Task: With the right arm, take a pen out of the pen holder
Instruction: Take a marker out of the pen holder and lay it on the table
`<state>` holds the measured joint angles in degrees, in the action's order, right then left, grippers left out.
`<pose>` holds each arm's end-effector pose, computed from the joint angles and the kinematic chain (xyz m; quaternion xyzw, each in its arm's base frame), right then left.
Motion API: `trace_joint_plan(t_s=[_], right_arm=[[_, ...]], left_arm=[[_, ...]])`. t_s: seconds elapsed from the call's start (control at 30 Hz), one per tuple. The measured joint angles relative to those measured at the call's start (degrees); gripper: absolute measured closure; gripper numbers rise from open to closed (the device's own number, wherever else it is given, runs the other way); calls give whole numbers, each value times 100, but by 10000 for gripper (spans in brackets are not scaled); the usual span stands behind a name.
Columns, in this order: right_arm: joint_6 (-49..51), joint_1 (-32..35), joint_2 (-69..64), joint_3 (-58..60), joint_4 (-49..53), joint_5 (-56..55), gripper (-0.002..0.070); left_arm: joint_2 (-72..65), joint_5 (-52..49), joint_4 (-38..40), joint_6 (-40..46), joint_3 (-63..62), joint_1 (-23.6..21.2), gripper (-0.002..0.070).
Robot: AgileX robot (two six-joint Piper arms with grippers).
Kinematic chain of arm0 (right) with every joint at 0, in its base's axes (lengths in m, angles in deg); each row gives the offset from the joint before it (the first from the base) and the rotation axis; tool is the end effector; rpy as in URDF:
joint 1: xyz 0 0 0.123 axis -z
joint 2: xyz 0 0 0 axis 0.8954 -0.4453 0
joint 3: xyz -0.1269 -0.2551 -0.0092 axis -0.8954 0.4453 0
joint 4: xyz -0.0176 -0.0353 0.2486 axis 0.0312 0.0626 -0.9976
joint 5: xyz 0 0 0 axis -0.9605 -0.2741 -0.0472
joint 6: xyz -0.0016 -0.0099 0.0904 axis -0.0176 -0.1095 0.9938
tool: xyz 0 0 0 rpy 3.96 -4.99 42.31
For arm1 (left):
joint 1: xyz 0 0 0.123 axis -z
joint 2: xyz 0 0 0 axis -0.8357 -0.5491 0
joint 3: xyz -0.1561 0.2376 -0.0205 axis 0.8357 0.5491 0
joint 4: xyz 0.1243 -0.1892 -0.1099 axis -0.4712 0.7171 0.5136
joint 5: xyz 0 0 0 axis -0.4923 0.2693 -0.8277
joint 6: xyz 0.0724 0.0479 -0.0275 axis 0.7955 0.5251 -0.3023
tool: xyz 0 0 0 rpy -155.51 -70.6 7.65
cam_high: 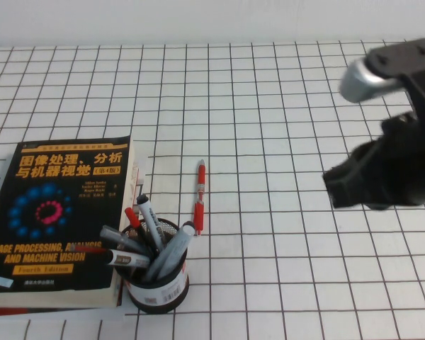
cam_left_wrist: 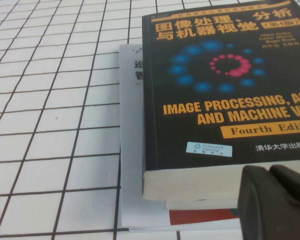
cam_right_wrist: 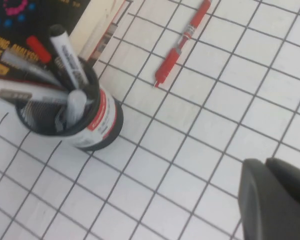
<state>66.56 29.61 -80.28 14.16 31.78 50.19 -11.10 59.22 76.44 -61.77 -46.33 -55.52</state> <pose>0.2044 0.1526 0.3561 -0.2152 0.9043 0.1955 0.3125 0.0521 -0.0021 0.1708 0.0482 0.8056 0.0163 0.5903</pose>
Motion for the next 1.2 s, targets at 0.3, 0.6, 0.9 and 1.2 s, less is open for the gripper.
trace_joint_plan(t_s=[0.3, 0.6, 0.9, 1.2], right_arm=[[0, 0, 1937, 1598, 23, -145, 692], [-13, 0, 2257, 2243, 212, -229, 692], [-16, 46, 2369, 2868, 370, -1156, 692], [-25, 1325, 3859, 4551, 370, -2913, 692]], left_arm=[[0, 0, 0, 0, 0, 0, 679], [0, 0, 0, 0, 0, 0, 679], [0, 0, 0, 0, 0, 0, 679], [0, 0, 0, 0, 0, 0, 679]])
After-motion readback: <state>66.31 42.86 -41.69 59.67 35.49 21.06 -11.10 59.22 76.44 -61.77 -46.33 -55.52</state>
